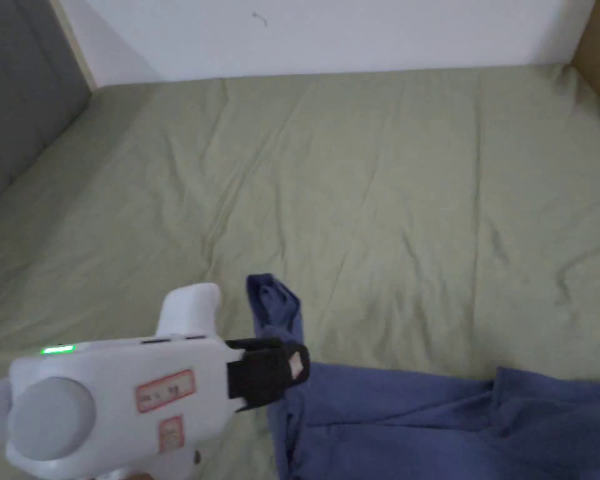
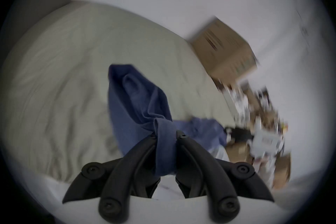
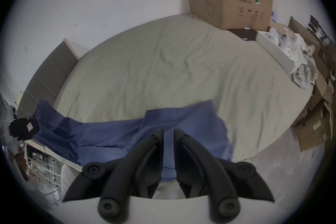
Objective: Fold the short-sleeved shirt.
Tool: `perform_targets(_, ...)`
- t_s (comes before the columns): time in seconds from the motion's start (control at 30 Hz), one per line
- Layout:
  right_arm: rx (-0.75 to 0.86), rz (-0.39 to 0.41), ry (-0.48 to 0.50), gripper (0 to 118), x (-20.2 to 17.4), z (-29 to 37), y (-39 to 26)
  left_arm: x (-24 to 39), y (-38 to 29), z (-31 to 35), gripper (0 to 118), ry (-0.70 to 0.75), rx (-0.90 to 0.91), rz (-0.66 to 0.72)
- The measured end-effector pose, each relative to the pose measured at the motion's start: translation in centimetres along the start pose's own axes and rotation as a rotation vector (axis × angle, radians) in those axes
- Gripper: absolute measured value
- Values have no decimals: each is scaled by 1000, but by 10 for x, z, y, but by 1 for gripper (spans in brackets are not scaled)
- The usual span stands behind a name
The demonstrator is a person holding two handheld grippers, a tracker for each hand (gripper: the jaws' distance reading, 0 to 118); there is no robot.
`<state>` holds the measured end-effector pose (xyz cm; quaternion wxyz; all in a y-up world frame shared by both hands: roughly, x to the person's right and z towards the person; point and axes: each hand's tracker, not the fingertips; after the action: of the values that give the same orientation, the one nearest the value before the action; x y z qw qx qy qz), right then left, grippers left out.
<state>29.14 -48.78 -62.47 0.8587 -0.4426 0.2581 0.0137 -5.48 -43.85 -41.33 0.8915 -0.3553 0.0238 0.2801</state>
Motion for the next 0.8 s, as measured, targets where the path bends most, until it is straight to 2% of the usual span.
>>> perform_targets(0.13,-3,-25,-44,13,19,12,-10,71,-28,-97,13,45,-214,-374)
perform_targets(0.17,-8,-36,-48,13,26,14,-11,84,-40,-125,17,61,-252,-470)
perform_targets(0.23,-13,-53,-74,13,33,18,-18,90,-66,-166,39,95,-334,-563)
perform_targets(0.3,-4,-61,-104,13,40,24,-21,78,-78,-193,42,80,-381,-459)
perform_targets(0.37,2,-67,-109,13,44,32,-24,56,-67,-195,61,77,-385,-209)
perform_targets(0.43,11,-80,-112,13,49,37,-25,40,-51,-176,76,2,-285,23)
perform_targets(0.53,13,-95,-105,13,51,39,-26,21,-31,-139,111,-79,-143,211)
perform_targets(0.57,14,-98,-104,13,54,36,-25,16,-28,-128,116,-90,-105,245)
perform_targets(0.63,10,-99,-101,13,53,34,-25,8,-24,-111,117,-66,-59,269)
perform_targets(0.73,5,-91,-90,13,52,29,-26,-6,-30,-103,115,17,-81,248)
perform_targets(0.77,0,-87,-86,13,50,28,-27,-5,-34,-108,107,42,-106,227)
perform_targets(0.8,-4,-84,-83,13,49,27,-27,-7,-38,-112,86,82,-129,204)
